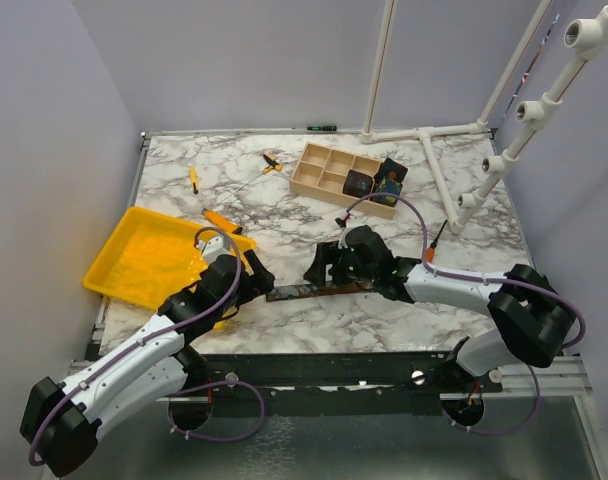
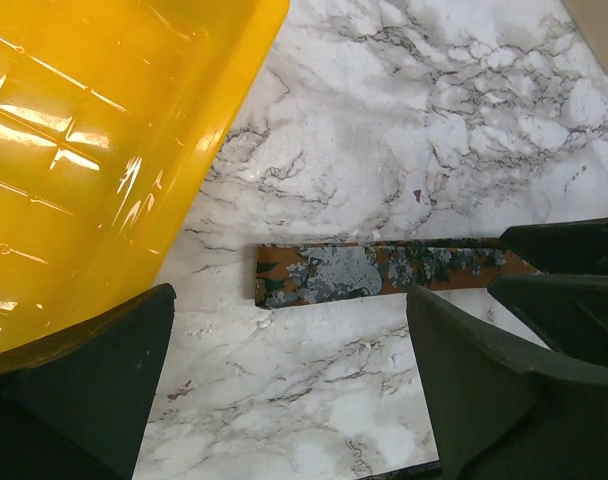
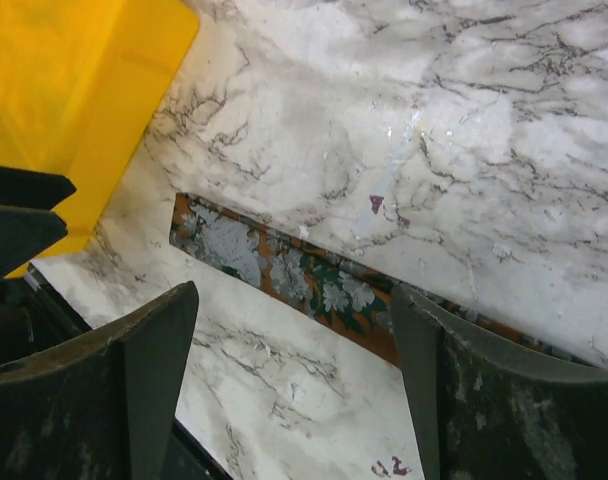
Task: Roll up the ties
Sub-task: Flatten out the tie at the center of the board, then roll the tie at the center of the board.
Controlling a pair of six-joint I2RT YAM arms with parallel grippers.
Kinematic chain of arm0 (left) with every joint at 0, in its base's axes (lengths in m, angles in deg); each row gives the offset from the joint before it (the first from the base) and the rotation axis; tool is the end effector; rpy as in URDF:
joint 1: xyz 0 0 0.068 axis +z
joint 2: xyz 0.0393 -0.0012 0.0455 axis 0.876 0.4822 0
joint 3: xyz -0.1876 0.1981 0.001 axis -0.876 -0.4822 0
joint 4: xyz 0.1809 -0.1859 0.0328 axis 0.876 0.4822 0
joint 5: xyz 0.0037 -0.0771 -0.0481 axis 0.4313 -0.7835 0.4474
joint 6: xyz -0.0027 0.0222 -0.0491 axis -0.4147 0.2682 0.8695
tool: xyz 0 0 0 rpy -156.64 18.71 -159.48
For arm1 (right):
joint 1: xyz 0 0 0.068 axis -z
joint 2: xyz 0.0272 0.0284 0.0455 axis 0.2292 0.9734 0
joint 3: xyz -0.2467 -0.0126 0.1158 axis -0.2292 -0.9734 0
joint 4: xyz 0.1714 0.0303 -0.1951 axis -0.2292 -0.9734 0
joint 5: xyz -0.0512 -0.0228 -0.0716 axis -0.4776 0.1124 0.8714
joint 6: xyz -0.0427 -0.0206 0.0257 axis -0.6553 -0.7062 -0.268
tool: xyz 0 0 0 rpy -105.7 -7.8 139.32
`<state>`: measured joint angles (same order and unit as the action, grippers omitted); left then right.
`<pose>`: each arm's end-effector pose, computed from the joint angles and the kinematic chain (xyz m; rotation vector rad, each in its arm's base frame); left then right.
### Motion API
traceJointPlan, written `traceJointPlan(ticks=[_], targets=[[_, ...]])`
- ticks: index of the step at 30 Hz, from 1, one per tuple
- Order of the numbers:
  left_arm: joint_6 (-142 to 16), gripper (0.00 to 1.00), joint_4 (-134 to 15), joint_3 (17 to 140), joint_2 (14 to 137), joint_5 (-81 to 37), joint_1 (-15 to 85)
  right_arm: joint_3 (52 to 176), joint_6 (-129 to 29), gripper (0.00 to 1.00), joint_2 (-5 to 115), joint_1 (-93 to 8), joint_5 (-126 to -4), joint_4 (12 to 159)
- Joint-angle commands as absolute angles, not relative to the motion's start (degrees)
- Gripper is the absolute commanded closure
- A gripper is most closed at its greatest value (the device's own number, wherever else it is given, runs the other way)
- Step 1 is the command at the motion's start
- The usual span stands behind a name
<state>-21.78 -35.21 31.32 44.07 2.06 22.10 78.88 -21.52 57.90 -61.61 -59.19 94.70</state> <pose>0.1333 -0.0960 0.2036 -0.4189 2.2739 -0.5364 0.1990 0.2259 0.1883 -0.2909 2.2974 0.8384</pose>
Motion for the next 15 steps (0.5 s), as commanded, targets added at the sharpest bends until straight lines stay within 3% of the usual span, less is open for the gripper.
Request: traceJointPlan(ticks=[1,10,15], targets=[[-19.1,0.01,-36.1,29.9,38.7,6.2,22.3,79.1,-21.7,0.2,60.3,-59.6,-67.1,97.8],[-21.0,0.1,-36.7,28.9,40.5,1.9,22.4,84.0,-25.2,0.52,63.9,-63.1,-61.9,91.1],[-23.5,0.19,-39.3,29.3,44.9,-2.0,22.2,85.0,-25.2,0.6,65.6,-64.9,-60.9,91.4]])
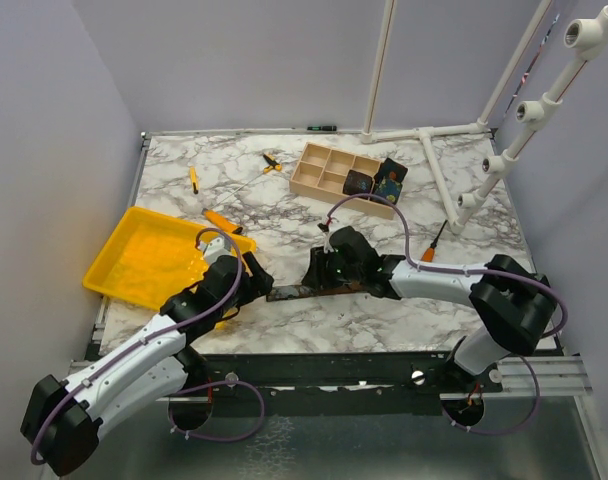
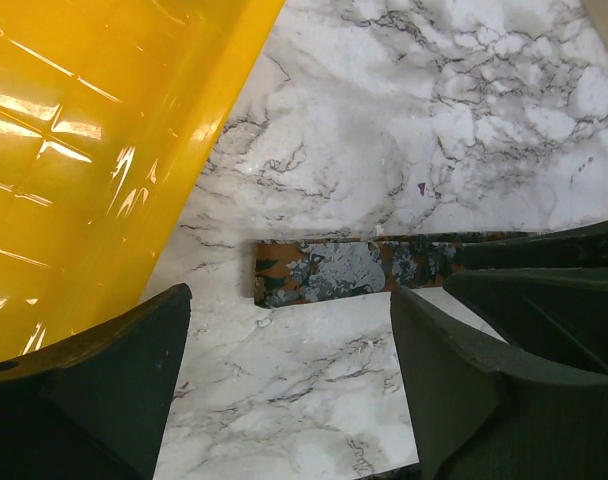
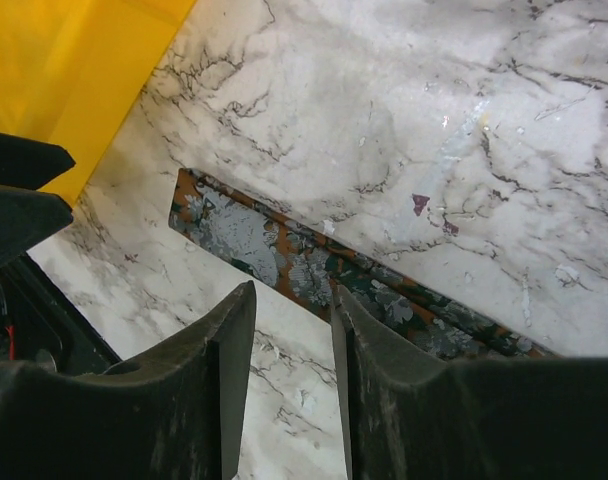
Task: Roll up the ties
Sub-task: Roll the tie at the center of the board.
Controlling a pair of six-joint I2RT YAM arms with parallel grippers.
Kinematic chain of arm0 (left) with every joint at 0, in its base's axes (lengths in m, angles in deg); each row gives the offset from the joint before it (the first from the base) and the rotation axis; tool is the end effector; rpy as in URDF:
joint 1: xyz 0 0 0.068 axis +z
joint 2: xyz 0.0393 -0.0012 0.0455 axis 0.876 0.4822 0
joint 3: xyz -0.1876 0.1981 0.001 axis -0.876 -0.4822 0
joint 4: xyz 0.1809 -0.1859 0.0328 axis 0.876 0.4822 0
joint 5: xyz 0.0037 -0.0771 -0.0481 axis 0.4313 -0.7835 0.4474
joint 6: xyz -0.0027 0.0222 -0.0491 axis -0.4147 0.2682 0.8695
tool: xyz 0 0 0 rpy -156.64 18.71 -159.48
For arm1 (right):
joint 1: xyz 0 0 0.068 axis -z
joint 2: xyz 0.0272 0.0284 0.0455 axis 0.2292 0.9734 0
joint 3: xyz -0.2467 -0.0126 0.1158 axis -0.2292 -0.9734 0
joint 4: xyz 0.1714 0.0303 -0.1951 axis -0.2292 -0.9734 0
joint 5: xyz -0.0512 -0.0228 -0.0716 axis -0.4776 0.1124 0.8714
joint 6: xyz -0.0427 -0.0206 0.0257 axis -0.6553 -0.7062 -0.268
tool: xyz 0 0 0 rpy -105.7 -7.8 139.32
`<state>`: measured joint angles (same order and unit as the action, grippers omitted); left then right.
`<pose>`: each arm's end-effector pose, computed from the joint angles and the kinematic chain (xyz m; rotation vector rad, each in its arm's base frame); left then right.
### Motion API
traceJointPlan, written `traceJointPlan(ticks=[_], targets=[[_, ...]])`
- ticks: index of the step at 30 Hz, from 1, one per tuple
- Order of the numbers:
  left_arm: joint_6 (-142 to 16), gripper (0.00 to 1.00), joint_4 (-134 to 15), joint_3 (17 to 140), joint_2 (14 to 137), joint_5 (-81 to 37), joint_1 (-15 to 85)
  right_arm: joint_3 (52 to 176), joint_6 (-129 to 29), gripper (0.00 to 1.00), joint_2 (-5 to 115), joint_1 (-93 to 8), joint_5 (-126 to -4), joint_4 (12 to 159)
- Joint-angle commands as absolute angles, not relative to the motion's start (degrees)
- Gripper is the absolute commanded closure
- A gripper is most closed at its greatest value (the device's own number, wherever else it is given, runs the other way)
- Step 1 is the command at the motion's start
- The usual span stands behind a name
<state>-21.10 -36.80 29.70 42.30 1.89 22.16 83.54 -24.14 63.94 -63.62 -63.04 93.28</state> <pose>0.1307 -0.0938 0.2008 -0.4333 2.2479 -0.5691 0.2027 0.2507 0.1804 -0.4319 2.3438 0.8695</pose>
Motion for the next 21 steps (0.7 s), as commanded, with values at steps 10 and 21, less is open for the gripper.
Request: traceJointPlan(ticks=[10,21], targets=[[-24.8,0.34,-42.1,29.6,51.7,-5.1,21.6,86.1,-25.1,0.73,68.7,-66.9,-61.0,91.2],[-25.6,0.38,-44.5,30.1,56.7,-4.3,20.3,86.4,-23.8,0.79,71.2,-67.4,-57.9,89.9]])
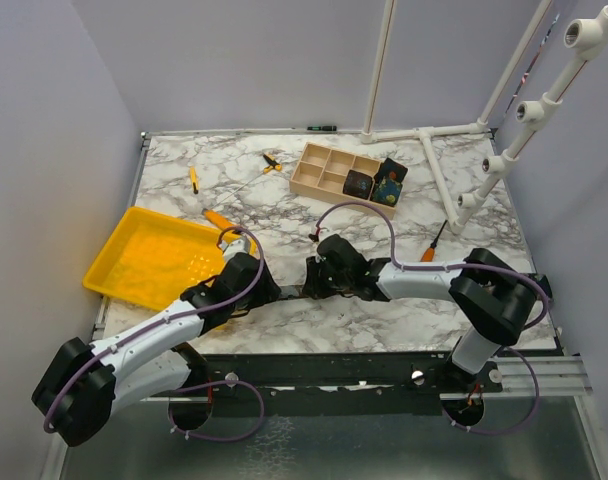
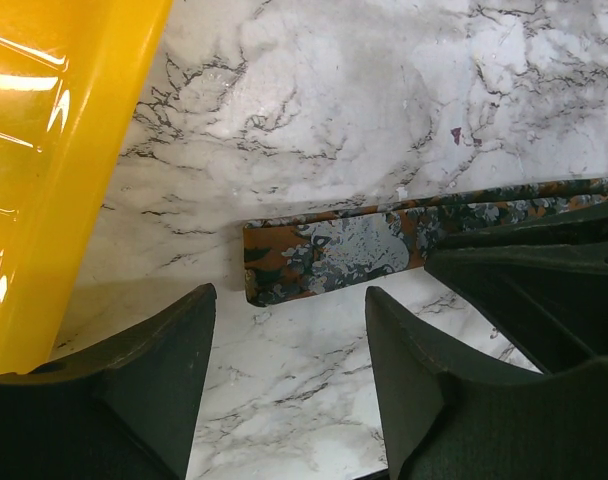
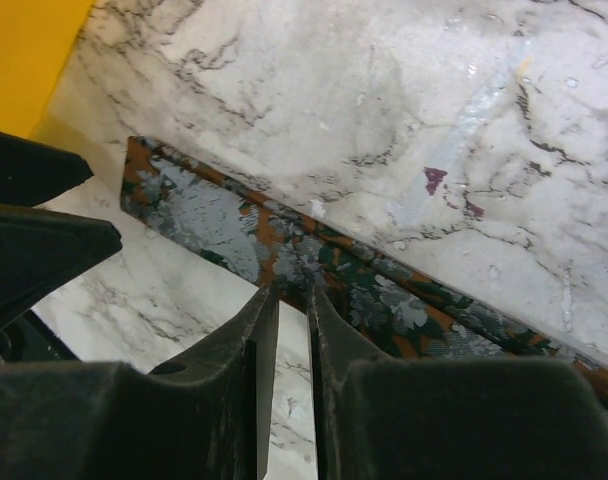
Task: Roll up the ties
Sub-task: Roll the tie at the center of the board.
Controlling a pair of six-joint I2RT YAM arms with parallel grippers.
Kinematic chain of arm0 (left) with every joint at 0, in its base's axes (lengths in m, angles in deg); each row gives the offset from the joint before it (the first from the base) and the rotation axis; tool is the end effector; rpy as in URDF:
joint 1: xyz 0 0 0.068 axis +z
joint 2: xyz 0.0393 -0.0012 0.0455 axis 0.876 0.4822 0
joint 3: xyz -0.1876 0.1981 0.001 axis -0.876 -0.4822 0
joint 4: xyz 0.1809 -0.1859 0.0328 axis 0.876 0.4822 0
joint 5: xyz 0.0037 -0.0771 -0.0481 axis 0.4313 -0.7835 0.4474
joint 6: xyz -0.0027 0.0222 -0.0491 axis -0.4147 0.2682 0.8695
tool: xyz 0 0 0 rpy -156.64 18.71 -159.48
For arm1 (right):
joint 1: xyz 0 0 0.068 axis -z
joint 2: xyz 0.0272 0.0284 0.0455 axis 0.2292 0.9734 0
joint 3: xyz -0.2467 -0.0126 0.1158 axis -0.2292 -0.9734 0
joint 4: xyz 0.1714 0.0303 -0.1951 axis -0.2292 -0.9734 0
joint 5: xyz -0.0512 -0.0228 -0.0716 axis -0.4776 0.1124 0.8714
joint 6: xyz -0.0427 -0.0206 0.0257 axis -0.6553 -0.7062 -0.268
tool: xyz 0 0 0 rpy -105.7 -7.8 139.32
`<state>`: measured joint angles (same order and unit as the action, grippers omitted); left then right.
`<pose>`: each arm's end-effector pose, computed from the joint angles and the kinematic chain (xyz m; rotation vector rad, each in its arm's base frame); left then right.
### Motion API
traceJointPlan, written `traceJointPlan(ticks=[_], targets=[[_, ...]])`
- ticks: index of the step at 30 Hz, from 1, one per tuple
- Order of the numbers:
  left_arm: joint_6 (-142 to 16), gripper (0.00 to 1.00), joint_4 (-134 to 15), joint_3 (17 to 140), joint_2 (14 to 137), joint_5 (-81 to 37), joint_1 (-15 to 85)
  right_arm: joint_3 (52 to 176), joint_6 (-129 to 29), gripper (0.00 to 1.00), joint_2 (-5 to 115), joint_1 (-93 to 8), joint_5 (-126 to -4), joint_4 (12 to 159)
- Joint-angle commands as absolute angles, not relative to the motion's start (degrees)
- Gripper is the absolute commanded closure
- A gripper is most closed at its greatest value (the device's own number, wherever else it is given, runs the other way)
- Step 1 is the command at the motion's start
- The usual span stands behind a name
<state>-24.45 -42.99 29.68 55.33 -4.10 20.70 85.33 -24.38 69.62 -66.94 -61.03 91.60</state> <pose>0.1452 -0.1163 0.1738 -0.2856 2.4183 -0.5561 0.1948 0.2693 0.1566 -0.4982 2.4261 0.7943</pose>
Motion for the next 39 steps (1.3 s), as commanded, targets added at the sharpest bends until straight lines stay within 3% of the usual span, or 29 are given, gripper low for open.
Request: traceJointPlan(ticks=[1,27,36,39], targets=[[-25.9,0.38,-44.5,30.2,57.0,-4.0,20.2,86.4,-23.8,0.79,71.1,-67.4,-57.9,90.2],[-29.3,0.42,-46.3,32.2,62.8,-4.3,20.2,85.8,-23.5,0.84,75.6,-67.5,-54.1,86.7],[-29.9,0.54,-47.1,32.2,64.8,-2.6,20.3,82.4,-22.4,0.84,75.0,-67.4,-54.8,88.8],[-29.0,0.53,-47.1,31.8,64.8,-2.4,20.4,82.2,-22.4,0.85,74.9,-67.4,-55.0,89.1]])
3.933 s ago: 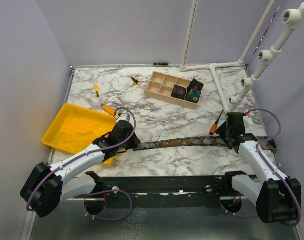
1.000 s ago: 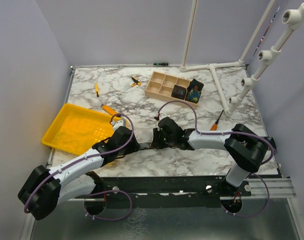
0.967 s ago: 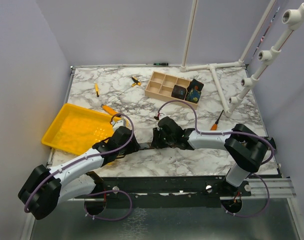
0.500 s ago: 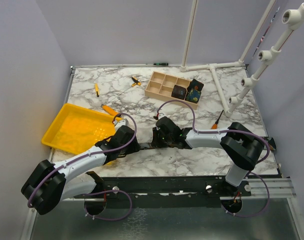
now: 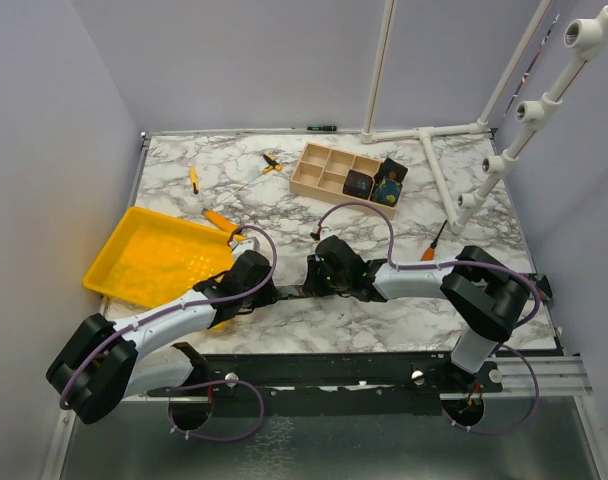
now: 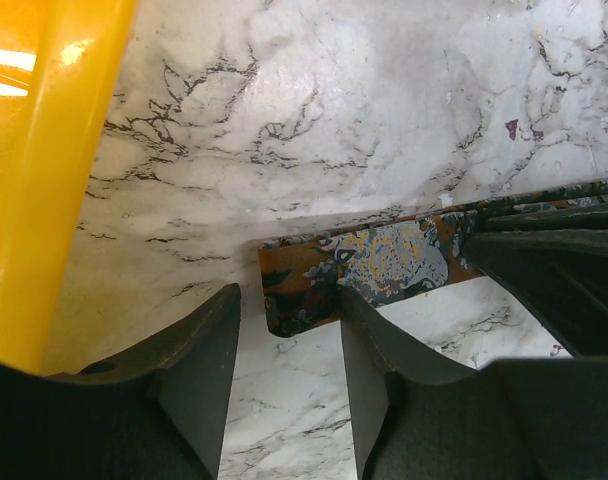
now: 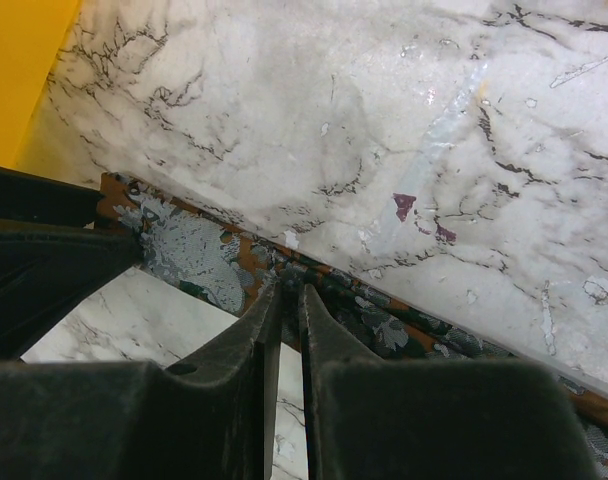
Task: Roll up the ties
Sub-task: Roll the tie at the center of the board.
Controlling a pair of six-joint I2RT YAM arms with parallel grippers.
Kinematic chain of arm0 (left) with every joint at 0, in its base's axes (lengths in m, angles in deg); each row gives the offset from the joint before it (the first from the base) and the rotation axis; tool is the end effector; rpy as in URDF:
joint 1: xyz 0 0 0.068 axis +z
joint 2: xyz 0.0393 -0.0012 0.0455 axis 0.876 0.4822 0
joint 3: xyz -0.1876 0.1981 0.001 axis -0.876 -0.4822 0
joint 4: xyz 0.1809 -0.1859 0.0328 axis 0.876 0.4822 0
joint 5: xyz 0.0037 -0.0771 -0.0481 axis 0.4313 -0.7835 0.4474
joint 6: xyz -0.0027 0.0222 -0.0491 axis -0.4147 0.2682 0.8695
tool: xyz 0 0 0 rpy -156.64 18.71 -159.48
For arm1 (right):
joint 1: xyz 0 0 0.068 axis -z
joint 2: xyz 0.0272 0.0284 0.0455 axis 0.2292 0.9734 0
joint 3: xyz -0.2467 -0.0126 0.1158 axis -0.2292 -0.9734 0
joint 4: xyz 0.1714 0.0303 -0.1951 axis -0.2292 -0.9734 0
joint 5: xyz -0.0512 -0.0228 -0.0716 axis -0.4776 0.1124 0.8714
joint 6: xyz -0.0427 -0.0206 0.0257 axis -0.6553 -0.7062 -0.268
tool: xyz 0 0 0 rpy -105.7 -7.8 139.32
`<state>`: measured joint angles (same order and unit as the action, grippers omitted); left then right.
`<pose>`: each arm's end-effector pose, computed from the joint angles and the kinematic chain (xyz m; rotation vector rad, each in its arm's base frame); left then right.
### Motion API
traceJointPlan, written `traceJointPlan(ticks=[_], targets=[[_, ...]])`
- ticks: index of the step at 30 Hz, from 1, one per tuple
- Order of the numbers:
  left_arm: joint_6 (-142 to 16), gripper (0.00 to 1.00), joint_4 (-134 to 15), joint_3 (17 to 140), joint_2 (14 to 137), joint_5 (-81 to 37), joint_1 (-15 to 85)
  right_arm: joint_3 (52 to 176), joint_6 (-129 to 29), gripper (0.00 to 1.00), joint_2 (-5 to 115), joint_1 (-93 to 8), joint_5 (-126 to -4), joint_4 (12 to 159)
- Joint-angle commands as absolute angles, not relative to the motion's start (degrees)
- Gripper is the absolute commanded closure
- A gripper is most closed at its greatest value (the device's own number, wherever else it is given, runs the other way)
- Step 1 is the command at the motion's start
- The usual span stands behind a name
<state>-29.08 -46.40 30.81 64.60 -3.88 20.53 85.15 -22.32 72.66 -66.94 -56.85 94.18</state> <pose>0.1576 -0.1275 0.1560 -0.1806 2.4886 -0.4523 0.1997 0.2716 0.1425 -0.4143 2.4308 0.7276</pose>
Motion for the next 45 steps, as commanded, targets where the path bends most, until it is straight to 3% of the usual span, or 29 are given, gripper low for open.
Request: traceJointPlan(ticks=[1,6,14,22,31,38,45], targets=[[-28.7,0.51,-47.1,31.7,64.6,-2.3,20.4,82.2,-22.5,0.85,74.9,-67.4,-55.0,89.1],[-27.5,0.48,-46.4,31.0,62.5,-0.9,20.9,82.0,-22.6,0.85,74.6,-67.4,-55.0,89.2],[-28.4,0.56,-46.9,30.4,63.5,-2.7,21.9,81.6,-22.6,0.85,74.4,-67.3,-55.3,89.7],[-29.6,0.57,-50.6,30.2,66.6,-6.9,21.9,81.7,-22.6,0.86,74.3,-67.3,-55.8,89.9],[-30.2,0.76,-52.7,29.4,68.2,-8.3,21.9,81.7,-22.6,0.87,74.5,-67.4,-56.2,89.9],[-30.3,1.0,-51.8,30.1,66.4,-8.4,21.9,82.1,-22.4,0.88,75.2,-67.4,-56.6,90.1],[-31.6,1.0,-46.7,33.5,63.9,-7.6,21.8,83.6,-22.4,0.91,77.2,-67.4,-59.0,90.4]])
